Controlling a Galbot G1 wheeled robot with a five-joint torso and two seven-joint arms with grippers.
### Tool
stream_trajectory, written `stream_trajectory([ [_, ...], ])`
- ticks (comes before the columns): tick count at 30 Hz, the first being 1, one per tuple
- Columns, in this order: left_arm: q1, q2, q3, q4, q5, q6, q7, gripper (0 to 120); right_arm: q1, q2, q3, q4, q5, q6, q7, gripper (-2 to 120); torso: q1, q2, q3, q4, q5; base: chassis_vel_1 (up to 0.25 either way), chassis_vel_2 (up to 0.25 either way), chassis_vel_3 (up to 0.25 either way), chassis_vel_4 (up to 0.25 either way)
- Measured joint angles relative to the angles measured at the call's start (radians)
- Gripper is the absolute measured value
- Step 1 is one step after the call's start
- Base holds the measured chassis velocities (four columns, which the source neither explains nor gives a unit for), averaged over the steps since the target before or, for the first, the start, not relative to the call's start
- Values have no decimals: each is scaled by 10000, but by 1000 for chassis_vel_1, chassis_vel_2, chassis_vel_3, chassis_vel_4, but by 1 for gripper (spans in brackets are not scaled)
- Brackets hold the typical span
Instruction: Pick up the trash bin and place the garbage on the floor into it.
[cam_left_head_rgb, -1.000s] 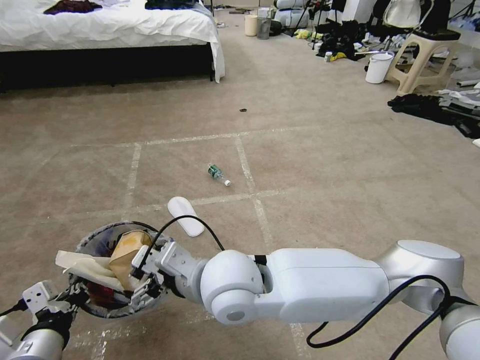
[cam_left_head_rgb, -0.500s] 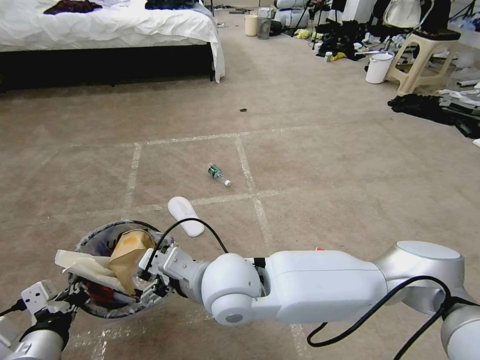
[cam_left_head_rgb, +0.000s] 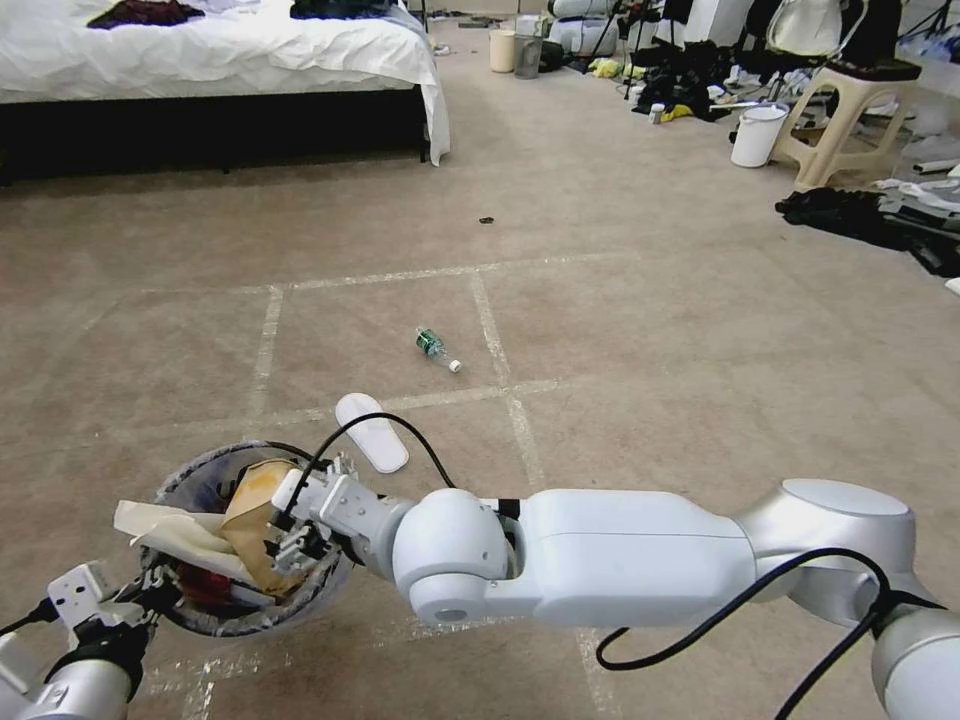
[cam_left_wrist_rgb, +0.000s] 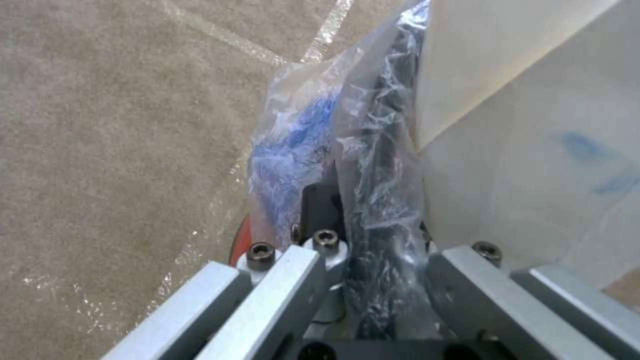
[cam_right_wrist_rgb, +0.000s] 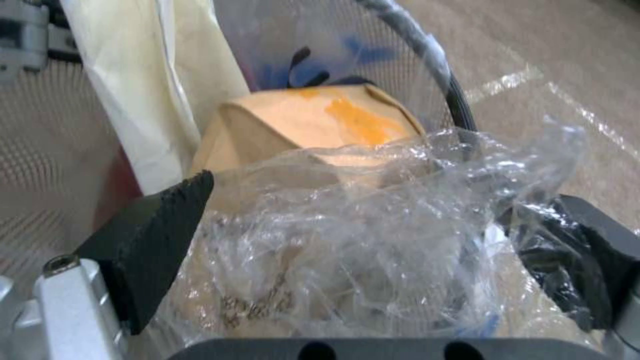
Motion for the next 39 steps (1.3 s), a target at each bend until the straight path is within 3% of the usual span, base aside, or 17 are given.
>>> stream_trajectory([
  [15, -120, 58, -7, 142, -31, -12, 4, 1, -147, 602, -257, -754, -953, 1270, -75, 100, 0, 1, 0, 0, 1, 0, 0, 0, 0],
  [24, -183, 121, -70, 208, -96, -13, 4, 1, 87, 269, -142, 207, 1096, 177, 600, 100, 0, 0, 1, -1, 2, 0, 0, 0, 0],
  [30, -207, 121, -18, 268, -73, -13, 2, 1, -33, -57, 183, 1038, 3128, -729, 1685, 100, 0, 0, 0, -1, 3, 0, 0, 0, 0],
  [39, -157, 113, 14, 244, -39, -12, 1, 1, -182, -423, 232, 1548, 4165, -806, 2740, 100, 0, 0, 0, 0, 3, 0, 0, 0, 0],
])
